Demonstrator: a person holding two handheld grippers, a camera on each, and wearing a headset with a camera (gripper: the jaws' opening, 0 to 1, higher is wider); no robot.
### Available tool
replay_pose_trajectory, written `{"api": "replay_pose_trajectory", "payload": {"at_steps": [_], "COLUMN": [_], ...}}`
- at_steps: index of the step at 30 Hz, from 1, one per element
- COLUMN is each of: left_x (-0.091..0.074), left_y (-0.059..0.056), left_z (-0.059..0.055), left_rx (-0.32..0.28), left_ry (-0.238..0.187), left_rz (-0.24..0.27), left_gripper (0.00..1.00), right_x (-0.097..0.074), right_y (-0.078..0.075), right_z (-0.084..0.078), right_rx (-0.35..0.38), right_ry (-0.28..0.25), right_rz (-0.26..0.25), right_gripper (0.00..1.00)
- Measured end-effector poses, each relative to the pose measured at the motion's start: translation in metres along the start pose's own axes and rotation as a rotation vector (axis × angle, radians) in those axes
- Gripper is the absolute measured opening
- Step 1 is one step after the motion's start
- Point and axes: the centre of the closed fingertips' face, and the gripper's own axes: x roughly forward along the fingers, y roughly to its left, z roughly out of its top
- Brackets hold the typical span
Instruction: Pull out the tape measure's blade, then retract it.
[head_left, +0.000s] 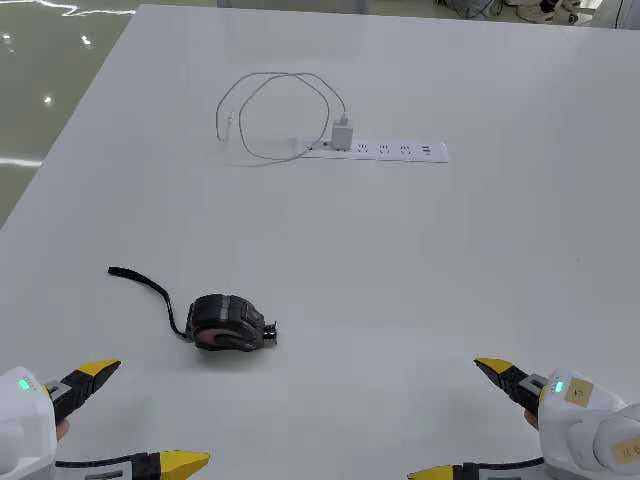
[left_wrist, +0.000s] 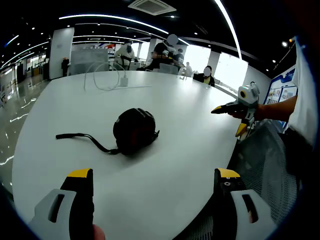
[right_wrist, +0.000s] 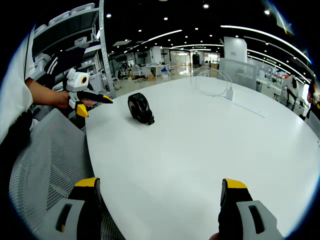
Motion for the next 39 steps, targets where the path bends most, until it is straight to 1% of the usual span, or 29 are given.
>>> {"api": "replay_pose_trajectory", "payload": {"at_steps": [21, 29, 34, 39], "left_x": [-0.0006, 0.0002, 0.001, 0.0029], "left_y": [-0.0019, -0.0023, -0.001, 0.0013], "left_z": [-0.0002, -0.0004, -0.0004, 0.0018], "left_rx": [0.001, 0.014, 0.019, 0.024], "left_ry": [0.002, 0.009, 0.013, 0.014], "left_rz": [-0.003, -0.006, -0.006, -0.008], "left_gripper": [0.99, 0.99, 0.99, 0.99], "right_x": [-0.0012, -0.0001, 0.0003, 0.002], "right_y": [0.0002, 0.0002, -0.001, -0.0018], "right_z": [0.0006, 0.0007, 0.0041, 0.0034], "right_rx": [-0.001, -0.005, -0.009, -0.005], "right_ry": [-0.002, -0.001, -0.012, -0.003], "right_rz": [-0.005, -0.003, -0.003, 0.004], "right_gripper": [0.99, 0.99, 0.99, 0.99]}}
